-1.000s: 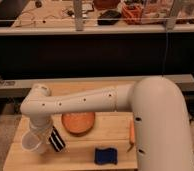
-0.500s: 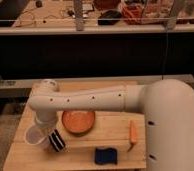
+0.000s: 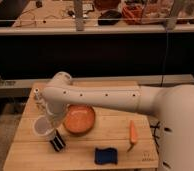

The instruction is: Place the ceramic cup in the ceramic bowl

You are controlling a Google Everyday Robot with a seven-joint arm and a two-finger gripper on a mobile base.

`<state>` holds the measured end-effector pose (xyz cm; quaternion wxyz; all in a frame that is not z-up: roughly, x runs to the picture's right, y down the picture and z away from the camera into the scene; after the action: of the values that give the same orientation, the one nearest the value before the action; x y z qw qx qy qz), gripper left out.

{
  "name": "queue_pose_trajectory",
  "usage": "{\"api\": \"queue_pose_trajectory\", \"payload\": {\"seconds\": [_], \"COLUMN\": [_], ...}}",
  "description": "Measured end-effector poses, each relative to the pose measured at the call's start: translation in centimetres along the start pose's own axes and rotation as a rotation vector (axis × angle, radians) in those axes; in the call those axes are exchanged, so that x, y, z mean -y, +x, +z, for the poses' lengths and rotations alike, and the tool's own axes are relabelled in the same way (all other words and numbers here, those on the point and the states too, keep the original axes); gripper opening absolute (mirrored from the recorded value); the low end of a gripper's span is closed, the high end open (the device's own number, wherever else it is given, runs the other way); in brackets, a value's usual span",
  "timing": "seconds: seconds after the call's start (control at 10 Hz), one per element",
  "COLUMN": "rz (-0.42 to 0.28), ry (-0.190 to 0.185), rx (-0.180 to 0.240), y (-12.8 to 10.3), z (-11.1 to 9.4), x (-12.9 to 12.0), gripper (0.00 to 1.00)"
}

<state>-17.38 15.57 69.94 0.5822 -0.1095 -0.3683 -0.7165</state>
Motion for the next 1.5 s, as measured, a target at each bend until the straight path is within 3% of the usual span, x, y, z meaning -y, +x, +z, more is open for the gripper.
{"api": "queue_pose_trajectory", "payload": {"seconds": [0.7,1.5], "rz": [0.096,0.175], "ry": [-0.001,0.007], "rx": [-0.042,-0.043], "y": [1.2,2.5], "z": [-2.6,-2.4], "x": [-7.4,-10.5], "gripper": [0.01,0.01]}}
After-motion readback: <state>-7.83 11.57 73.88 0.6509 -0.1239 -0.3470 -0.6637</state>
